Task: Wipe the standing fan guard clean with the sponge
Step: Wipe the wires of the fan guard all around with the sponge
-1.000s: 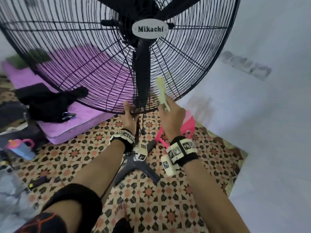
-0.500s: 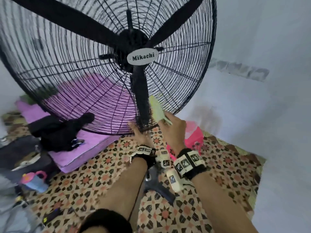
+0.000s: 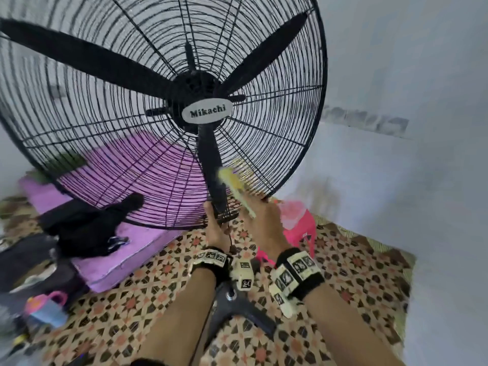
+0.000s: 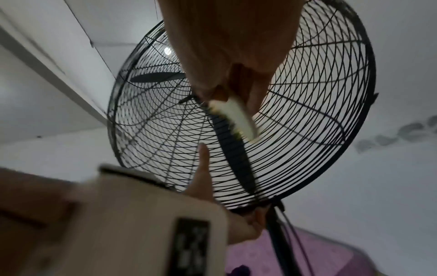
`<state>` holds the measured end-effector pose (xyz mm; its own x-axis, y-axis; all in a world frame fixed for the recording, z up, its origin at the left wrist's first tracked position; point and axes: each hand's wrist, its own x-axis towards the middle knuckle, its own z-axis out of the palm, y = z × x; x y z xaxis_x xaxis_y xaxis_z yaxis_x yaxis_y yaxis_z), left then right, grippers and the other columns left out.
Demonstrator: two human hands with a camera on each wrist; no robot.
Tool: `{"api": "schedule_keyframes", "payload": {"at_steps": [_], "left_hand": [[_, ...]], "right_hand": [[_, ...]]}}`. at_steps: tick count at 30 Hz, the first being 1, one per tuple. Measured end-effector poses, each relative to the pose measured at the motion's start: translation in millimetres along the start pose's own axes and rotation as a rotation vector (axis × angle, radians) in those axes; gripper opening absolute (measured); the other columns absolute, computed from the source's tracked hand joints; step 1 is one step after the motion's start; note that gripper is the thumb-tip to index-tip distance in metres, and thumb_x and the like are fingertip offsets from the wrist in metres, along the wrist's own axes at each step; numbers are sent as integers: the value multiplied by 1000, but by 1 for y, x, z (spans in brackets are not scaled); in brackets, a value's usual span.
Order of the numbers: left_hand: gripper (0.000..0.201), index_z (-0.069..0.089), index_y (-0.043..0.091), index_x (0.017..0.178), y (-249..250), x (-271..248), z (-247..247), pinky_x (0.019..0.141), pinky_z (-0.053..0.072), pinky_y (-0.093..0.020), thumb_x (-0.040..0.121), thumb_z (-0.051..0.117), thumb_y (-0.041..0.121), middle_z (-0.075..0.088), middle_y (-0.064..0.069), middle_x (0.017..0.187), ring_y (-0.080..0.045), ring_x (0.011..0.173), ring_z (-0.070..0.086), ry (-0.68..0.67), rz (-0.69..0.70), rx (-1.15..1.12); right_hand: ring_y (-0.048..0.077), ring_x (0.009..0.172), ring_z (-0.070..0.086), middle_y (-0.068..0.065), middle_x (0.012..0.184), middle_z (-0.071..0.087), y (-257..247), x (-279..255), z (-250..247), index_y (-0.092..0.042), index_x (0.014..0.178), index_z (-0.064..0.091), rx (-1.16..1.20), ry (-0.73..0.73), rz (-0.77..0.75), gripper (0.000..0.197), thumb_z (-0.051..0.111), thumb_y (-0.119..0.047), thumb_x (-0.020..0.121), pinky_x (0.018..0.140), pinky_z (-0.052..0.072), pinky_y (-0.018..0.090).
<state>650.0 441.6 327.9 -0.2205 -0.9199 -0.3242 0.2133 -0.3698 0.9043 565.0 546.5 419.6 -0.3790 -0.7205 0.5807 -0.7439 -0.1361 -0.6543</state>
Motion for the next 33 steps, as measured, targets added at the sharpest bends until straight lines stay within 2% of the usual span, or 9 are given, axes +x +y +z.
{"api": "schedule_keyframes", "payload": {"at_steps": [2,7,10,13,16,20,24,27,33], "left_hand": [[69,60,49,121,7,-8,1,115,40,-49,73,48,97,60,4,139,-21,125,58,-44,-37,-62],[115,42,42,156,-22,33,-8,120,35,-57,60,52,105,48,1,159,-26,137,55,-79,-71,-101],[120,43,31,157,-12,9,0,117,41,-53,62,51,105,55,-6,152,-27,133,59,-44,-39,-111],[115,49,31,153,-4,-4,3,112,47,-50,64,50,104,63,-3,143,-23,125,64,-15,-20,-115],[80,47,48,149,-10,5,1,115,44,-48,81,52,91,57,-1,150,-19,126,63,-23,6,-103],[121,54,21,149,-14,13,3,111,48,-53,60,58,102,64,-10,142,-31,125,64,-33,-50,-164],[126,48,26,154,-3,4,5,111,46,-53,56,59,103,57,-7,150,-33,132,57,-24,-52,-174],[132,36,29,160,3,-1,2,115,41,-54,53,56,104,54,-2,150,-30,133,54,-19,-17,-187],[127,40,28,157,0,7,-3,116,41,-49,58,52,106,55,0,149,-23,128,60,-20,-51,-132]], "right_hand": [[-1,50,60,13,106,76,-9,-7,-3,-11,137,58,50,-137,-44,46,67,-5,93,48,53,16],[0,59,54,3,107,75,-16,19,-14,-10,142,55,-5,287,17,46,62,-14,98,55,55,16],[7,50,54,7,91,76,-19,14,-2,-17,148,47,-95,106,3,54,63,-15,97,52,60,28],[18,40,57,8,109,75,-24,9,-8,-15,144,49,40,28,-30,50,65,-12,97,36,51,32],[13,45,60,-3,105,71,-27,27,-19,-10,141,56,31,233,23,45,65,-12,97,40,54,25],[11,44,56,11,99,77,-29,33,-14,-11,142,55,-34,53,6,47,64,-13,97,46,55,20],[19,61,71,18,128,67,-28,36,-27,-4,137,58,76,33,28,43,65,-6,95,49,59,27],[13,55,67,14,111,74,-26,45,-30,-6,139,58,12,201,45,44,64,-9,96,48,58,23],[6,49,60,18,118,72,-35,47,-30,-5,138,59,-20,-97,-69,43,64,-9,96,42,50,15]]}}
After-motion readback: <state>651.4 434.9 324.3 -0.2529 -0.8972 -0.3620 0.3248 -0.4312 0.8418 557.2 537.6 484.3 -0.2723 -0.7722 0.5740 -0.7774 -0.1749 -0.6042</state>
